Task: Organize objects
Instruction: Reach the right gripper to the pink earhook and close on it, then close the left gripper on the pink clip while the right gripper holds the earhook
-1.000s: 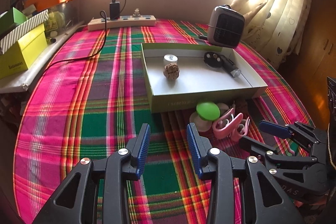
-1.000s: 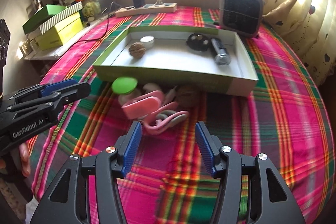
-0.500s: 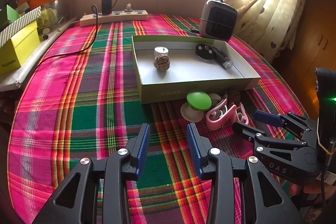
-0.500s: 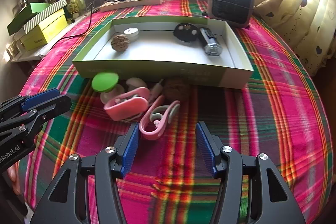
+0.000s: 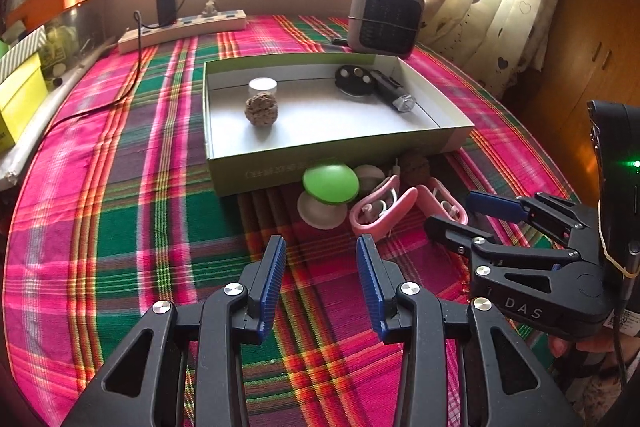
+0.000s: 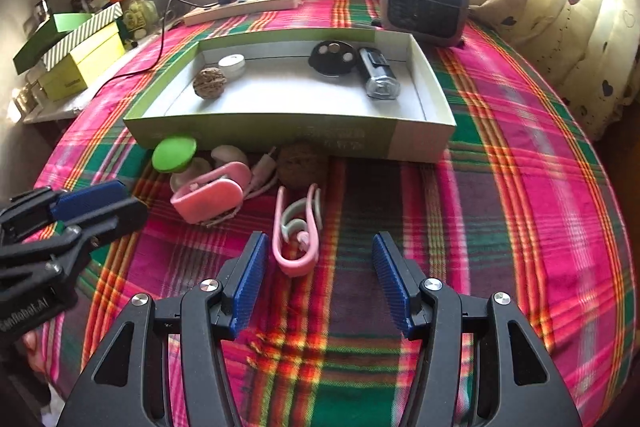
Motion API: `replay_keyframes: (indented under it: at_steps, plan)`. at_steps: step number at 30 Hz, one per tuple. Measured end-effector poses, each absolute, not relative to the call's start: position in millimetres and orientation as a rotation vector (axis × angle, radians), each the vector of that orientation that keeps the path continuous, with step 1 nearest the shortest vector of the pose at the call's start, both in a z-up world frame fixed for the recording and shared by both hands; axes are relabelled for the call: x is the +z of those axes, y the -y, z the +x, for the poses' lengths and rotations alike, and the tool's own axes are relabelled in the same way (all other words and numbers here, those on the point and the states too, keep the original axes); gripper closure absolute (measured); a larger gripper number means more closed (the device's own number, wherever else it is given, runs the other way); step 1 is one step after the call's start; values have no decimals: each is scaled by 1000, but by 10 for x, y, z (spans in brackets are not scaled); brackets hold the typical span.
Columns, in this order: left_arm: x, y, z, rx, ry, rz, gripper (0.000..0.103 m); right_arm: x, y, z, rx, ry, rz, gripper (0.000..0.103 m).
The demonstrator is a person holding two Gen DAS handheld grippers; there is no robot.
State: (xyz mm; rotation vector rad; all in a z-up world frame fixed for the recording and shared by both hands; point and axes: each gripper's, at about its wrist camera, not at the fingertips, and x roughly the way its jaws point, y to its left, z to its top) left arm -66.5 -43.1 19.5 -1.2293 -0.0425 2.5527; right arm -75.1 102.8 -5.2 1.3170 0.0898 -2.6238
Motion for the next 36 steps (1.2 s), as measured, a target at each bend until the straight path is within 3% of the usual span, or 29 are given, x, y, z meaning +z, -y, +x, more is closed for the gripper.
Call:
replay_keyframes:
  at_steps: [8, 13, 19, 36]
  plan:
    - [183, 293, -714, 2497, 34, -1235, 65, -60, -1060, -813, -2609, -95, 1296, 49]
    - [173, 194, -757, 2481, 16, -1243, 64, -54, -1092, -805, -2603, -111, 1277, 67]
    - [174, 86, -812, 2482, -10, -1245, 64, -50, -1190, -797, -2586, -87, 1260, 79]
    - [183, -168, -895, 2497, -72, -1260, 64, -35, -1503, -754, -2595, -59, 1254, 79]
